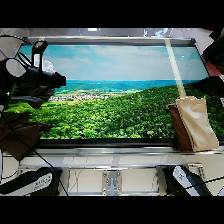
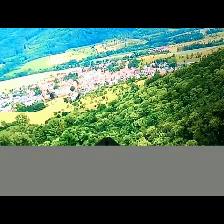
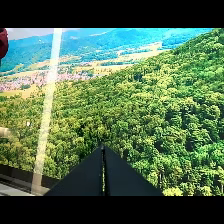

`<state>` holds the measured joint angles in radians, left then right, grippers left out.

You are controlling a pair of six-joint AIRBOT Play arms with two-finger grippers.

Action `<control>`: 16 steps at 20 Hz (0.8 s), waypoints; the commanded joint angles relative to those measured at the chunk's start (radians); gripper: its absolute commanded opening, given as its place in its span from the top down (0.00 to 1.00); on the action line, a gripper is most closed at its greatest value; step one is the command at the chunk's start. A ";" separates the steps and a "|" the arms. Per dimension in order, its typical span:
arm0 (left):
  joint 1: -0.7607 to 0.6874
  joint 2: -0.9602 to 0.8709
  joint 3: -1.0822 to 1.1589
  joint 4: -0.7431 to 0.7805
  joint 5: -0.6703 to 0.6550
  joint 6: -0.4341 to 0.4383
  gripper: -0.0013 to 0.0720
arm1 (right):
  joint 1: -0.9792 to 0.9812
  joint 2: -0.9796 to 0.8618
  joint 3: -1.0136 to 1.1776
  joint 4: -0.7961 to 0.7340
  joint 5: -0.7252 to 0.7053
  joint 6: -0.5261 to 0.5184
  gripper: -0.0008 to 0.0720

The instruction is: Fold the shirts.

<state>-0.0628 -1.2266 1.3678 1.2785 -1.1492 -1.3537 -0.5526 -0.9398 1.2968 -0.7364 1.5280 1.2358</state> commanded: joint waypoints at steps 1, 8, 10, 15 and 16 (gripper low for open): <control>0.000 -0.001 0.000 0.000 0.000 0.000 0.97 | 0.000 0.000 0.001 0.000 0.002 0.001 0.97; 0.000 -0.001 0.000 0.000 0.000 0.000 0.97 | 0.000 0.000 0.001 -0.002 0.009 0.000 0.97; 0.000 -0.001 0.000 0.000 0.000 0.000 0.97 | 0.000 0.000 0.001 -0.003 0.009 0.000 0.97; 0.005 -0.023 0.000 0.054 0.052 0.002 0.97 | 0.000 -0.001 0.001 -0.040 -0.015 0.000 0.97; 0.005 -0.031 0.000 0.159 0.091 0.001 0.96 | 0.000 -0.001 0.001 -0.063 -0.031 0.000 0.97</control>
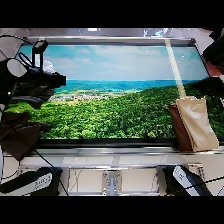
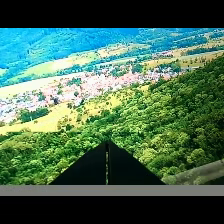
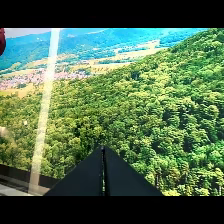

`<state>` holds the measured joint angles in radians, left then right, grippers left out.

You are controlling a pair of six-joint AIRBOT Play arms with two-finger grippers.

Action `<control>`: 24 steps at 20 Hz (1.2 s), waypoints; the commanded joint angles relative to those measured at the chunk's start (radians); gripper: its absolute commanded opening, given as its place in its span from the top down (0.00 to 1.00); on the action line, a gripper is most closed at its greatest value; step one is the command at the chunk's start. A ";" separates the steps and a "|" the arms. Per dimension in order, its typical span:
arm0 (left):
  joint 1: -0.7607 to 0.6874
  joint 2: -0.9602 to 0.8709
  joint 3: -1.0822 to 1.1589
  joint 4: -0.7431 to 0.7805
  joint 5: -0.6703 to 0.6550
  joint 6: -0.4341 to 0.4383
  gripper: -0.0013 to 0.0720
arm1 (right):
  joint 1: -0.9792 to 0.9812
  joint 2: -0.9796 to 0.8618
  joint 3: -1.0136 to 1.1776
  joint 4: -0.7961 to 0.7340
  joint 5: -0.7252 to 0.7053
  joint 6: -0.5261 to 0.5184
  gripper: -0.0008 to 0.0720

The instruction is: Fold the shirts.

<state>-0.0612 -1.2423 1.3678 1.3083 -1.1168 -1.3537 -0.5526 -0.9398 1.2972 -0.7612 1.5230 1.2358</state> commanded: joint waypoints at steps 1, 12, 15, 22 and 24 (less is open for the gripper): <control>0.003 -0.023 0.000 0.234 0.087 0.001 0.96 | 0.000 -0.001 0.000 -0.053 -0.037 0.000 0.97; 0.381 -0.311 0.000 0.593 0.135 -0.618 0.14 | 0.000 -0.001 0.000 -0.064 -0.087 0.005 0.97; 0.518 -0.346 0.000 0.372 0.134 -0.909 0.01 | 0.000 -0.001 0.000 -0.064 -0.097 0.018 0.97; 0.621 -0.425 0.000 0.105 0.342 -0.909 0.04 | 0.001 -0.001 0.000 -0.061 -0.154 0.056 0.97; 0.620 -0.457 0.000 0.025 0.416 -0.905 0.81 | 0.000 0.000 0.000 -0.061 -0.154 0.081 0.97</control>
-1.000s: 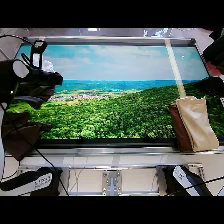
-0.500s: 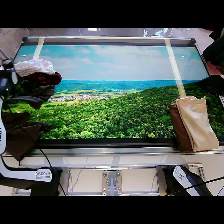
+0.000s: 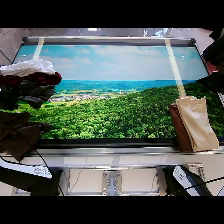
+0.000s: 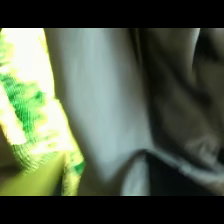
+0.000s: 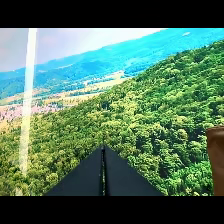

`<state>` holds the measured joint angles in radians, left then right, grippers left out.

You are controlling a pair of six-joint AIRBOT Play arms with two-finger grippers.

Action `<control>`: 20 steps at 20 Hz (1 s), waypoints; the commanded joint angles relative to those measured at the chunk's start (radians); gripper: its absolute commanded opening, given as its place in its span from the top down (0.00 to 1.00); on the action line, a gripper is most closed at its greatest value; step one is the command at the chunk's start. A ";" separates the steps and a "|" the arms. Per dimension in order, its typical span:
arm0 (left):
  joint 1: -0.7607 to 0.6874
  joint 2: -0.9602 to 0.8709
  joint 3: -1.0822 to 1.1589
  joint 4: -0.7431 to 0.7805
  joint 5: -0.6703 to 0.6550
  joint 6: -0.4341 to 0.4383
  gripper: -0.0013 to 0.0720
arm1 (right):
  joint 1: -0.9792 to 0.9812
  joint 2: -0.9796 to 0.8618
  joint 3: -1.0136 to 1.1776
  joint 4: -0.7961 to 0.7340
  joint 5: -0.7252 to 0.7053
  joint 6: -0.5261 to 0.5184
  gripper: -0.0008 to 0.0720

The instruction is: Fold the shirts.

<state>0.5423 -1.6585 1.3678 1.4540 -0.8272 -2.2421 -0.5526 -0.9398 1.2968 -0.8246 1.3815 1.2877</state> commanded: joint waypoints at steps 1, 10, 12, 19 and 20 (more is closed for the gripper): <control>0.014 -0.046 0.000 -0.136 0.139 -0.005 0.97 | 0.000 -0.001 0.001 0.002 -0.014 0.036 0.97; -0.071 0.286 0.000 -0.556 -0.204 0.682 0.97 | 0.000 0.001 0.001 0.050 -0.010 0.038 0.97; -0.164 0.386 0.000 -0.771 -0.284 0.824 0.97 | 0.000 0.001 0.002 0.061 0.009 0.038 0.97; -0.786 0.441 0.000 -0.863 -0.216 0.875 0.97 | 0.000 0.001 0.002 0.055 0.131 -0.010 0.97; -0.863 0.421 0.000 -0.843 -0.145 0.875 0.96 | 0.000 0.001 0.002 0.048 0.130 -0.016 0.97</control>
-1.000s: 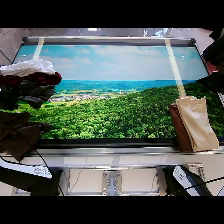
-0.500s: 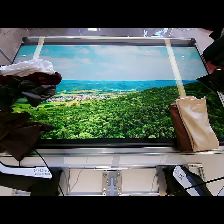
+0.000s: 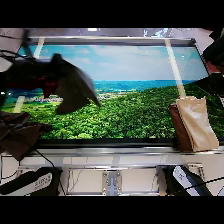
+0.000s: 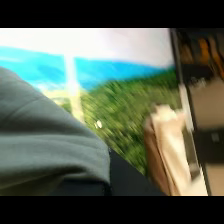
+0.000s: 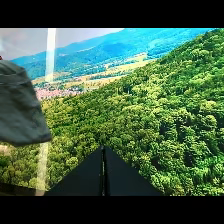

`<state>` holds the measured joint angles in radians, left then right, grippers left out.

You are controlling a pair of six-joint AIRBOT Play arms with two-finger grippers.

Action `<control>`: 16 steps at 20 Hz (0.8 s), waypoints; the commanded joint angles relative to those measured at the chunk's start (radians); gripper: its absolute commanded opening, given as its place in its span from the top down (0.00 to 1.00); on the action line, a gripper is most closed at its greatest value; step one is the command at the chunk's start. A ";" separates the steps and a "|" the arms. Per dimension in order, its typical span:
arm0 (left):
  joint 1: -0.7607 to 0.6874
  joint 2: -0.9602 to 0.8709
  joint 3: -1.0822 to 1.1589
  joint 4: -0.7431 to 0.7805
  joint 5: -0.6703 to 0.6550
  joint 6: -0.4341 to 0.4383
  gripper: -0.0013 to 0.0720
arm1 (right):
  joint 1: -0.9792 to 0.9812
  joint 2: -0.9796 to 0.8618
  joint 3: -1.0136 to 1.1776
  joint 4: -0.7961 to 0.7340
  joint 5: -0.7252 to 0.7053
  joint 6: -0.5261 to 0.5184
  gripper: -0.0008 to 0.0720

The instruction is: Fold the shirts.

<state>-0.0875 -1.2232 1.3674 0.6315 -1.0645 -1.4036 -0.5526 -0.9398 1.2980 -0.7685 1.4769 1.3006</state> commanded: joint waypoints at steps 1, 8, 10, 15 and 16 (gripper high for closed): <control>-0.286 -0.031 0.000 -0.008 0.188 0.035 0.95 | 0.000 0.001 0.001 -0.021 0.034 -0.047 0.97; -0.086 -0.080 -0.001 0.305 0.325 -0.190 0.01 | -0.002 -0.012 -0.022 -0.187 -0.010 -0.066 0.81; -0.031 -0.157 -0.007 0.348 0.224 -0.227 0.01 | -0.002 -0.023 -0.094 -0.193 -0.028 -0.067 0.45; -0.073 -0.408 -0.006 0.050 0.197 0.054 0.01 | -0.002 -0.020 -0.414 -0.196 -0.028 -0.084 0.43; -0.094 -0.451 -0.003 0.039 0.209 0.077 0.01 | -0.002 -0.020 -0.448 -0.194 -0.026 -0.084 0.43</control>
<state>-0.1566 -1.5536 1.3621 0.7849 -0.8391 -1.4487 -0.5537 -0.9592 0.9810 -0.9577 1.4498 1.2232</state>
